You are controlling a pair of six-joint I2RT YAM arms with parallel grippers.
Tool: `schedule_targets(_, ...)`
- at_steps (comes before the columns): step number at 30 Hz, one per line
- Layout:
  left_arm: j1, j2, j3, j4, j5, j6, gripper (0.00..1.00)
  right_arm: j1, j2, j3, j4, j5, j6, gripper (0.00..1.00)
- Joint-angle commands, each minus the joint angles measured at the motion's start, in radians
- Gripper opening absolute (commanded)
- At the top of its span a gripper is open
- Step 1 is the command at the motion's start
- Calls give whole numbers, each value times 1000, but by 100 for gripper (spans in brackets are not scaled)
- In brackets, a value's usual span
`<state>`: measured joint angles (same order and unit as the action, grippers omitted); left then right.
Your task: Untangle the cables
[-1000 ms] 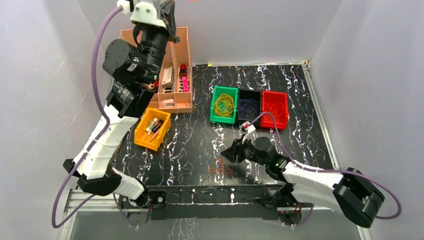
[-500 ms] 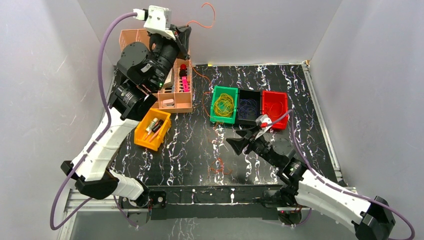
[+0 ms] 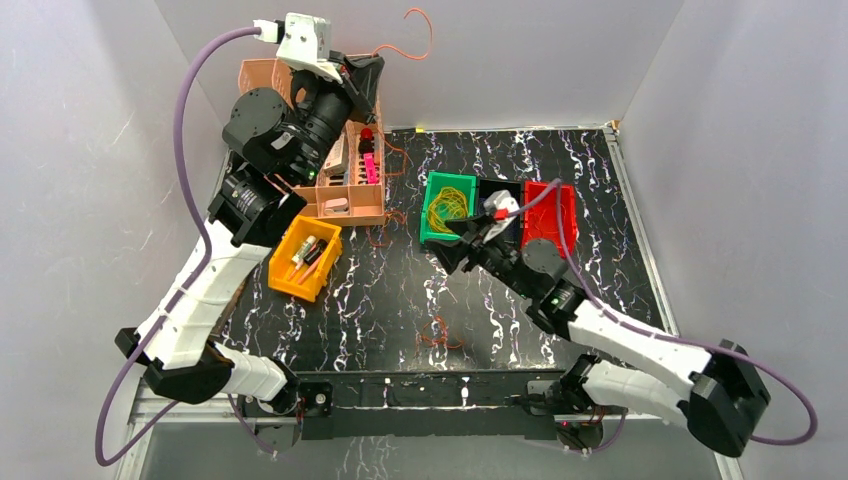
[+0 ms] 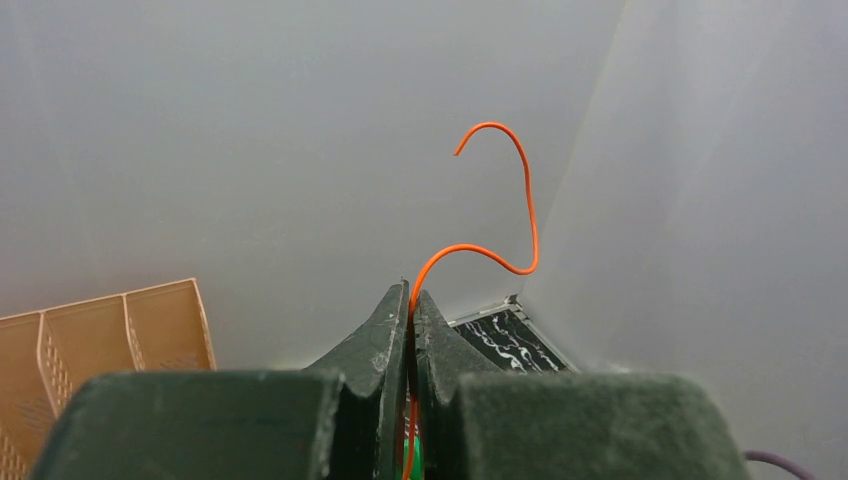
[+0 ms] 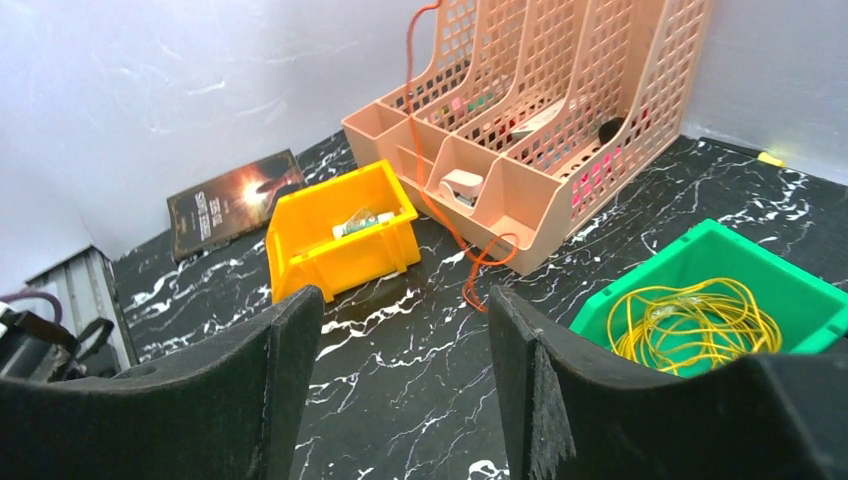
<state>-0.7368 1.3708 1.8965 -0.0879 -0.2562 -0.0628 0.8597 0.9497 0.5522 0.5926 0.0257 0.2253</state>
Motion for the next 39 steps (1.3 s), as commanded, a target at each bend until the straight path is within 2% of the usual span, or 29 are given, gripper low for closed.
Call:
schedule_targets(1,2,-35,3,12,27,-19,0,6,99,89,189,-94,-63,69)
schedule_targets(6,2,-34,-4,15,18,-10,0,4,220,108,342,-161,-104,69)
schedule_targets(12,2,-41,0,16,35,-9,0,3,344,185,350,-206,-95,67)
schedule_targets(22,2,-70,-22,20,57,1,0,-71,459,286,294,-378,42,67)
schedule_targets(30,2,-85,-63,28,102,0,0,-183,552,306,450,-669,196,66)
schedule_targets(39,2,-93,-86,47,146,-12,0,-195,642,357,499,-724,233,67)
